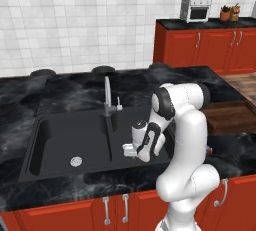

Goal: Pick up all produce items and place them in the sink. Turn on the sink faucet to wash them. Then turn the sink off and put them in the tray.

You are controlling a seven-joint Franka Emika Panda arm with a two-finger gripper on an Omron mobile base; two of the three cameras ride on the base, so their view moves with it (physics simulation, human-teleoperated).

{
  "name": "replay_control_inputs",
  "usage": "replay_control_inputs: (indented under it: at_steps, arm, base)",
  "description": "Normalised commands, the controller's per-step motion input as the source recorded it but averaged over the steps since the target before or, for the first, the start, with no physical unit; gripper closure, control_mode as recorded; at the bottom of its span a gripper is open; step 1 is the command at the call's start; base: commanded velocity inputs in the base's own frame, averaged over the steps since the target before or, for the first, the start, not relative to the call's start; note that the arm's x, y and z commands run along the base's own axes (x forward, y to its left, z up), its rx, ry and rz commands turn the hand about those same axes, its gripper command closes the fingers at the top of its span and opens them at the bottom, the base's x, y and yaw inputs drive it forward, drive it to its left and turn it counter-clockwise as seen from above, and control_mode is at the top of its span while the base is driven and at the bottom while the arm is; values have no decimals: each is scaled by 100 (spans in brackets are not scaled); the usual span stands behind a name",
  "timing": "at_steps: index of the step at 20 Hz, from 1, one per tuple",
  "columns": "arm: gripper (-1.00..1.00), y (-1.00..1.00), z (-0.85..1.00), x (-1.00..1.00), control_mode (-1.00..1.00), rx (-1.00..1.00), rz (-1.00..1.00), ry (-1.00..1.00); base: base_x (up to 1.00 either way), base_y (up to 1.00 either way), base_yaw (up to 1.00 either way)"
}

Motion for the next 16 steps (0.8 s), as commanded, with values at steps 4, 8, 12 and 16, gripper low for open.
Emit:
replay_control_inputs:
  at_steps: [4, 8, 12, 16]
  arm:
    - [-100, -10, -33, 38, -100, 0, 0, 3]
    - [-100, -10, -31, 41, -100, 1, 0, 2]
    - [-100, -10, -32, 44, -100, 2, 0, 1]
    - [-100, -8, -34, 46, -100, 5, 0, 1]
  base:
    - [0, 0, 0]
    - [0, 0, 0]
    - [0, 0, 0]
    - [0, 0, 0]
